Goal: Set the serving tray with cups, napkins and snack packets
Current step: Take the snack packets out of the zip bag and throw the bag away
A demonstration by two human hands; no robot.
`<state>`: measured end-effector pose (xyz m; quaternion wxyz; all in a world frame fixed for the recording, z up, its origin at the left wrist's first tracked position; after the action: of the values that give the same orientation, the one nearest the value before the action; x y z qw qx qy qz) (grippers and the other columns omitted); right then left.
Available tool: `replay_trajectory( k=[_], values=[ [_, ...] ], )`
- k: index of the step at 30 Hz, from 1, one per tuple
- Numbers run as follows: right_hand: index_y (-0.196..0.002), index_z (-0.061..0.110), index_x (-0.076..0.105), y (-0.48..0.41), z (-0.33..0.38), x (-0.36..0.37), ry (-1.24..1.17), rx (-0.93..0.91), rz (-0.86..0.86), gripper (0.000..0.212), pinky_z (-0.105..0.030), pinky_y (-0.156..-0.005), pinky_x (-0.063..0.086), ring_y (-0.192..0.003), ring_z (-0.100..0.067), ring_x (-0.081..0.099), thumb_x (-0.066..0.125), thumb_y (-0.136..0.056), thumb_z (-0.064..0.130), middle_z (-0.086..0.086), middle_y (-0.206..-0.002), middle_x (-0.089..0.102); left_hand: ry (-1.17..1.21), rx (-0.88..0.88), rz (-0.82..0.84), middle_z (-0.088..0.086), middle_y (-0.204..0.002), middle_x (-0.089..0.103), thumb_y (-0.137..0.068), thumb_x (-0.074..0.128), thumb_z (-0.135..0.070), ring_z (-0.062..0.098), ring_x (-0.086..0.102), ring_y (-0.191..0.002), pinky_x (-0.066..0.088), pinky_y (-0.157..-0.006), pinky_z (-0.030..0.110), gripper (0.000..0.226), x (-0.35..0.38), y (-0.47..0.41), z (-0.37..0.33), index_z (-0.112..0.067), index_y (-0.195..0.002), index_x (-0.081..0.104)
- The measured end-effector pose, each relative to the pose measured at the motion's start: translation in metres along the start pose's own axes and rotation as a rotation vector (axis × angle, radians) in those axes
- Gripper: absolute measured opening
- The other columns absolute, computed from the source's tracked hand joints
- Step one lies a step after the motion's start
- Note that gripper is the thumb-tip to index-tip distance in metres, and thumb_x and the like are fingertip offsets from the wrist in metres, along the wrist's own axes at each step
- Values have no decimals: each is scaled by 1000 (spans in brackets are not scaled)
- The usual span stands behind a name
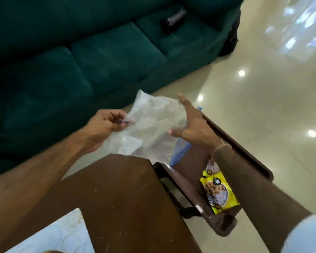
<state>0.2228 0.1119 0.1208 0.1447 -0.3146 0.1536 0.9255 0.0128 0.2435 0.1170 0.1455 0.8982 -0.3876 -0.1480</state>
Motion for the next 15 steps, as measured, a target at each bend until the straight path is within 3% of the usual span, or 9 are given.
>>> replay_trajectory(
  k=[3, 5, 7, 9, 11, 13, 15],
  values=[
    [-156, 42, 10, -19, 88, 8, 317, -162, 112, 112, -56, -119, 15, -152, -23, 9, 82, -70, 42, 9, -165, 17, -72, 60, 47, 10, -88, 77, -84, 63, 11, 19, 72, -78, 60, -72, 28, 19, -30, 44, -45, -2, -88, 76],
    [-145, 39, 38, -22, 142, 8, 474, -232, 121, 85, -54, -119, 9, -153, -18, 5, 80, -72, 44, 13, -164, 18, -153, 99, 53, 18, -92, 74, -85, 58, 18, 24, 70, -83, 58, -80, 34, 25, -55, 75, -73, 0, -89, 75],
    [-126, 32, 59, -18, 198, 11, 577, -278, 160, 52, -51, -116, 20, -144, -19, 31, 76, -78, 44, 9, -149, 47, -192, 133, 9, 22, -96, 73, -86, 56, 21, 28, 68, -86, 55, -83, 39, 27, -91, 112, -100, 2, -91, 75],
    [-99, 31, 66, -7, 251, 11, 476, -307, 212, 21, -38, -96, 41, -106, -19, 59, 74, -81, 39, 10, -105, 68, -163, 166, -95, 23, -96, 74, -87, 59, 17, 29, 70, -88, 56, -83, 38, 25, -133, 149, -124, 0, -92, 76],
    [-83, 28, 63, 12, 310, 11, 292, -347, 256, 13, -35, -76, 49, -82, -18, 63, 75, -82, 32, 11, -82, 67, -82, 221, -241, 13, -98, 76, -88, 66, 4, 27, 72, -91, 58, -79, 32, 20, -186, 194, -148, -11, -96, 78],
    [-96, 21, 69, 35, 369, 11, 108, -368, 285, 19, -40, -82, 57, -90, -19, 71, 79, -81, 25, 4, -92, 75, 6, 273, -381, 1, -107, 75, -86, 74, -15, 20, 71, -98, 57, -79, 26, 26, -240, 241, -166, -24, -110, 75],
    [-107, 19, 71, 62, 426, 12, -80, -412, 344, 28, -33, -86, 58, -99, -17, 73, 81, -81, 16, 0, -103, 78, 103, 299, -514, -7, -120, 70, -80, 80, -29, 11, 67, -108, 53, -89, 27, 50, -285, 287, -176, -31, -128, 64]
  ],
)
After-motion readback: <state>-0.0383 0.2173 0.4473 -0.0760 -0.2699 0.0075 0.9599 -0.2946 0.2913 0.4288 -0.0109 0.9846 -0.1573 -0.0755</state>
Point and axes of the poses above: each hand's wrist, its own y-axis away from the middle knuckle, its own x-axis out of the palm, z = x × y, the point moved 10 cm from there along -y, towards the middle knuckle
